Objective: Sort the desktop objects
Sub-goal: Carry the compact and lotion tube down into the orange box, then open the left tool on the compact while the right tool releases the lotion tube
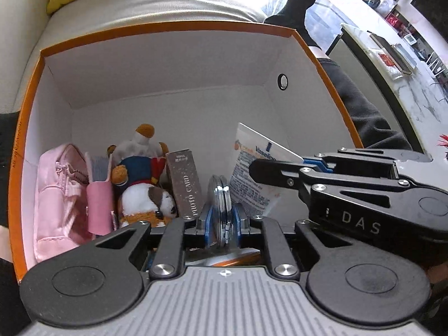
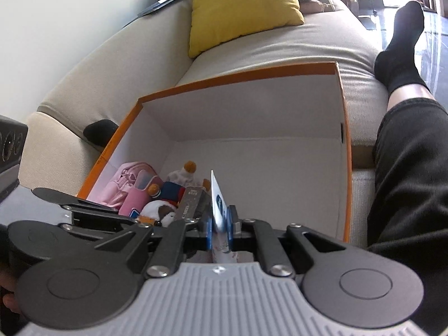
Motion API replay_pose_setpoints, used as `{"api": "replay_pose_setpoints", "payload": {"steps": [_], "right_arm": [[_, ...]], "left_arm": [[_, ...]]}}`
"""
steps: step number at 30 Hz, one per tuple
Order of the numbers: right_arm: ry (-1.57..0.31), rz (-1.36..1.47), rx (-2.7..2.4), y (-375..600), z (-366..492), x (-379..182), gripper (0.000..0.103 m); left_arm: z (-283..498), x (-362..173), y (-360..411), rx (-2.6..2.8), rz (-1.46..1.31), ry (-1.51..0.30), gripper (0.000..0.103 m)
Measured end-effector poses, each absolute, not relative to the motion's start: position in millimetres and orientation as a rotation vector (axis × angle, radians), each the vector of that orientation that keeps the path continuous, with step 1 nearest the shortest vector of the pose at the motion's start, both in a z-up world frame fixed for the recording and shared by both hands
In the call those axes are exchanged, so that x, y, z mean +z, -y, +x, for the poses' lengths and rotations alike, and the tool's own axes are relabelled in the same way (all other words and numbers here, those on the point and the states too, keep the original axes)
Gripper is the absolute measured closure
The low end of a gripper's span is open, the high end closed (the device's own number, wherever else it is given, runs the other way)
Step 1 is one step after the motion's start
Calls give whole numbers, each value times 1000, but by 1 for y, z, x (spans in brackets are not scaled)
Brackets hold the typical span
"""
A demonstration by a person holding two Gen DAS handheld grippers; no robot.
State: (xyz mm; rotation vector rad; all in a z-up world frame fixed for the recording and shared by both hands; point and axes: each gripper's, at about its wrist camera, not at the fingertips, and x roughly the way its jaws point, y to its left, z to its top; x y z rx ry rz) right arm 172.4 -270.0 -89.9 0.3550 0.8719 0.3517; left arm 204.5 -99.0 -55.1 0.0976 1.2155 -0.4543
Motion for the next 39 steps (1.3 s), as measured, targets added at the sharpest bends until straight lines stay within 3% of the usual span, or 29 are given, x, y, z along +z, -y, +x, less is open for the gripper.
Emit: {"api": "replay_pose_setpoints", "payload": {"steps": [9, 14, 20, 24, 30, 39], "right_arm": [[-969, 322, 366, 260, 172, -83, 88], [-1113, 295, 403, 253, 183, -84, 80], [-1219, 354, 333, 260, 196, -86, 87], [-1228, 482, 217, 270, 197, -89, 89], [-1206, 390, 208, 243, 194, -81, 88], [-1233, 303, 244, 221, 198, -78, 78]], "left_arm": [[189, -32, 68, -487, 23, -1142, 87], [178, -21, 54, -456, -1, -1095, 87], [171, -16, 42, -442, -51, -1057, 86], [168, -16, 36, -451, -71, -1040, 86], [166, -17, 32, -464, -93, -1024, 86], [165, -19, 29, -472, -108, -1009, 86]]}}
